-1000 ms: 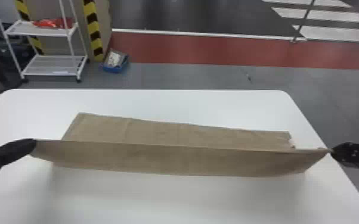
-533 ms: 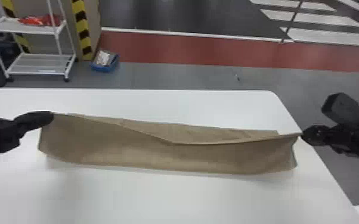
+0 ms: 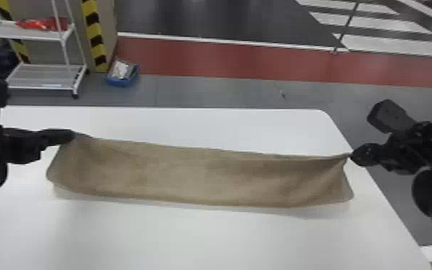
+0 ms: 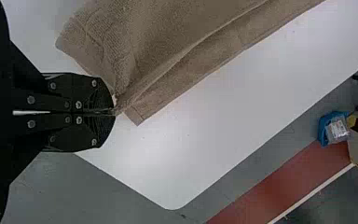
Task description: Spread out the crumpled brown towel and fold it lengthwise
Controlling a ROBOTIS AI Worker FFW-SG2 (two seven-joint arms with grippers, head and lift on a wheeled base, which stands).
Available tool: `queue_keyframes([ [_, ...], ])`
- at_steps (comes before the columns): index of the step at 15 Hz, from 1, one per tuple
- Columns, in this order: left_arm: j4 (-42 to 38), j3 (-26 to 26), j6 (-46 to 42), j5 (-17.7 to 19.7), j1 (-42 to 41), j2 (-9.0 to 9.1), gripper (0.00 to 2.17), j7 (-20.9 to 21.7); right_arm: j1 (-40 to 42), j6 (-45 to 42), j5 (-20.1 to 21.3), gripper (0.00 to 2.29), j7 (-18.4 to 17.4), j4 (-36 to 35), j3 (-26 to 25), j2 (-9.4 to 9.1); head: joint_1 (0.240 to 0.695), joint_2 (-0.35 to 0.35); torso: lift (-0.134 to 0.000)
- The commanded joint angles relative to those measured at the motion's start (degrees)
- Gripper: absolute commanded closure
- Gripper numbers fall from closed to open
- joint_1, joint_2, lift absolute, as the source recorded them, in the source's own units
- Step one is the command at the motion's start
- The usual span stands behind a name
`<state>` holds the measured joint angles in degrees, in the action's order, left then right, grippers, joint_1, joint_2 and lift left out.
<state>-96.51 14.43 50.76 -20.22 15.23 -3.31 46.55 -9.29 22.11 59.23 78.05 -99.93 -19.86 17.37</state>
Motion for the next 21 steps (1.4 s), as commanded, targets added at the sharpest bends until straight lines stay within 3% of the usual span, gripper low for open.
queue_keyframes([
  [1,0.1,0.77,0.0,-0.08,0.5,-0.38,1.65,0.03,-0.73,0.17,-0.25,1.42,0.28,0.35,-0.27,0.12,0.695,-0.163,-0.124],
  [5,1.06,1.83,0.0,-0.08,2.09,-1.43,1.65,0.21,-2.4,0.35,0.1,1.42,0.28,2.55,-0.62,0.29,0.695,-0.152,-0.124],
  [21,13.9,-1.16,-3.16,-2.28,8.68,-1.87,1.65,-3.13,-9.43,3.69,3.79,1.42,0.28,12.83,2.45,-0.23,0.695,-0.143,-0.124],
])
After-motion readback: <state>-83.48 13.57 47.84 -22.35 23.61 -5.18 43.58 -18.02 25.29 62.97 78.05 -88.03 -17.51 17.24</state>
